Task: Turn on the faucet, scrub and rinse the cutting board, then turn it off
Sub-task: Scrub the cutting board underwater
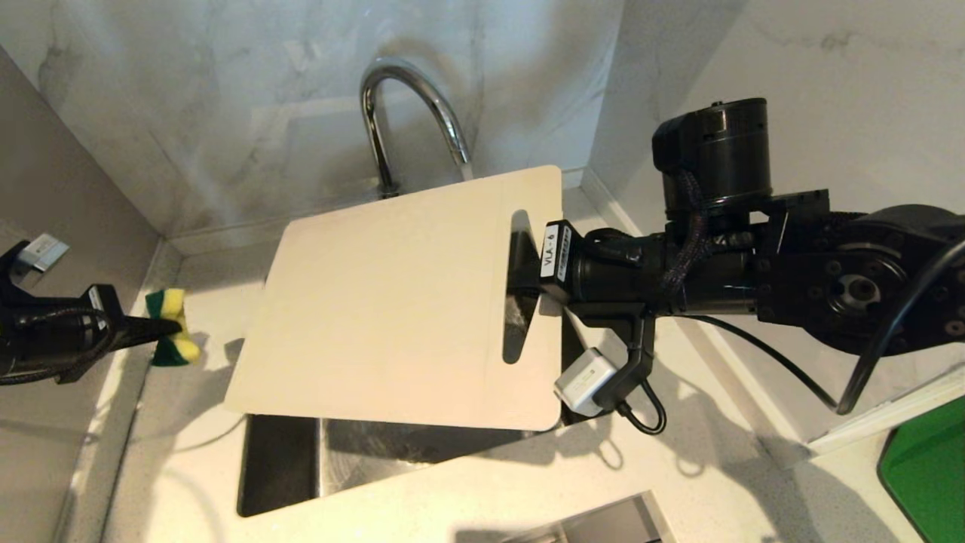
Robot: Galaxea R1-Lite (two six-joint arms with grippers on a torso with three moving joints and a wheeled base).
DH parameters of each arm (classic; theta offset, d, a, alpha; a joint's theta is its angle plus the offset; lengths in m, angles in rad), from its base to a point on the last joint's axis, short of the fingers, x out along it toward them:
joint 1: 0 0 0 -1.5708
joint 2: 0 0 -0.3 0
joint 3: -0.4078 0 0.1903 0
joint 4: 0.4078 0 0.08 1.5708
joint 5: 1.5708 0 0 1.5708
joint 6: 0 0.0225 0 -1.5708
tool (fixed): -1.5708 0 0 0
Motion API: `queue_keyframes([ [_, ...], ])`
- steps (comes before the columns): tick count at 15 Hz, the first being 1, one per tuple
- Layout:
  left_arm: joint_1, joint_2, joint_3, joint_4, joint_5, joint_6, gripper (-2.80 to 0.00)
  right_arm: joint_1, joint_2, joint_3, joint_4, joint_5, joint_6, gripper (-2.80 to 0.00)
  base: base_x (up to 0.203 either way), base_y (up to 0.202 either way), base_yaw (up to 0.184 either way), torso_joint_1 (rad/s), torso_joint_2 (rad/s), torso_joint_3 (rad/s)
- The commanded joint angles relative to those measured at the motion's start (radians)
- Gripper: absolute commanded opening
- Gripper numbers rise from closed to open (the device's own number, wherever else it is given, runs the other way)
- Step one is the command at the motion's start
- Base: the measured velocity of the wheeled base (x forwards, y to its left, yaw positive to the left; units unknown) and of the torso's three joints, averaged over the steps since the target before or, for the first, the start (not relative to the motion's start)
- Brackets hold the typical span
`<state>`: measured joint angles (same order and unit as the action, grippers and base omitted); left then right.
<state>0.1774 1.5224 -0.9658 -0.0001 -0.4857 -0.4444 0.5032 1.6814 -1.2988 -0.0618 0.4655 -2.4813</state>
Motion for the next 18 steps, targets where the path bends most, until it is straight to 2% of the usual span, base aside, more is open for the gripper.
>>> queue_keyframes([
  [1, -0.091, -0.018, -0.114, 0.100, -0.003, -0.069, -2.80, 0.000, -0.003, 0.009, -0.001, 0.002, -0.013, -2.80, 0.000, 0.000, 0.000, 0.000, 0.00, 0.000],
  [3, -0.203, -0.024, -0.186, 0.153, 0.003, -0.144, -2.80, 0.001, -0.003, 0.010, 0.002, 0.002, -0.011, -2.80, 0.000, 0.000, 0.000, 0.000, 0.00, 0.000],
  [5, -0.278, -0.028, -0.269, 0.189, 0.010, -0.200, -2.80, 0.001, -0.004, 0.030, 0.006, 0.004, 0.005, -2.80, 0.000, 0.000, 0.000, 0.000, 0.00, 0.000],
  [8, -0.312, -0.011, -0.368, 0.230, 0.007, -0.222, -2.80, 0.001, -0.018, 0.058, 0.049, 0.002, 0.015, -2.80, 0.000, 0.000, 0.000, 0.000, 0.00, 0.000],
  [13, -0.337, 0.023, -0.449, 0.228, -0.007, -0.237, -2.80, 0.012, -0.001, -0.005, 0.163, -0.039, 0.015, -2.80, 0.000, 0.000, 0.000, 0.000, 0.00, 0.000],
  [18, -0.357, 0.098, -0.546, 0.238, -0.045, -0.249, -2.80, 0.041, 0.054, -0.233, 0.368, -0.081, 0.001, -2.80, 0.000, 0.000, 0.000, 0.000, 0.00, 0.000],
])
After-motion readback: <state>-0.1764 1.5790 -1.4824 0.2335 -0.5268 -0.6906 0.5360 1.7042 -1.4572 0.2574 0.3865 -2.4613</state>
